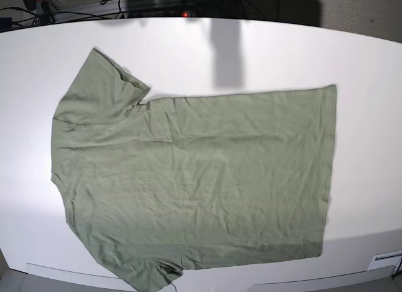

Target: Fold the T-shirt properly

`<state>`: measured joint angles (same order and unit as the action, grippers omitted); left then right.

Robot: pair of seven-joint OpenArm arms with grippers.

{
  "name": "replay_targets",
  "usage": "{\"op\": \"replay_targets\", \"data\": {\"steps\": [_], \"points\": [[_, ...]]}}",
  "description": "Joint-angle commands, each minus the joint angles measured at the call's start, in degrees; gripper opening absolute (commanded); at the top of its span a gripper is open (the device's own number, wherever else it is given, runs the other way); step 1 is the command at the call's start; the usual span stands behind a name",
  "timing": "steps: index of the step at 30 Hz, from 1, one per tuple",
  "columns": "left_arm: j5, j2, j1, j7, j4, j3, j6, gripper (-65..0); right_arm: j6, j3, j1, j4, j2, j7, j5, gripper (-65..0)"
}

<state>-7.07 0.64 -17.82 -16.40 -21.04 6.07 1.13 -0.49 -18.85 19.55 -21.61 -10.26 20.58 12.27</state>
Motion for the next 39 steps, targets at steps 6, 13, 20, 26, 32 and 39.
{"op": "replay_targets", "data": {"steps": [6, 13, 20, 26, 32, 39], "points": [[0.0, -0.35, -0.44, -10.49, -1.88, -0.02, 0.35, -65.0, -0.83, 0.13, 2.93, -2.64, -2.34, 13.0, -0.33, -62.1], [0.0, -0.35, -0.39, 2.43, -1.95, -0.02, 0.33, -65.0, -0.76, 0.13, 2.86, -2.86, -2.62, -2.23, -0.35, -62.1], [0.0, -2.05, -0.31, 30.03, -1.95, -0.02, 0.11, -65.0, 1.81, 0.09, 3.76, -4.7, -4.35, -26.67, -4.83, -62.1], [-0.04, -3.74, -1.81, 23.93, -1.9, -0.02, 0.13, -65.0, 1.18, 0.09, 8.41, -4.81, -6.95, -8.13, -4.81, -62.1], [-0.66, -3.69, -4.9, 14.64, -1.88, -0.02, 0.13, -54.3, -0.94, 0.09, 11.76, -4.81, -7.67, 2.25, -4.81, -56.8], [-0.61, -4.04, -3.76, 14.8, -2.01, -0.02, 0.15, -44.7, -0.92, 0.09, 10.91, -4.81, -7.67, 2.34, -4.81, -36.3]]}}
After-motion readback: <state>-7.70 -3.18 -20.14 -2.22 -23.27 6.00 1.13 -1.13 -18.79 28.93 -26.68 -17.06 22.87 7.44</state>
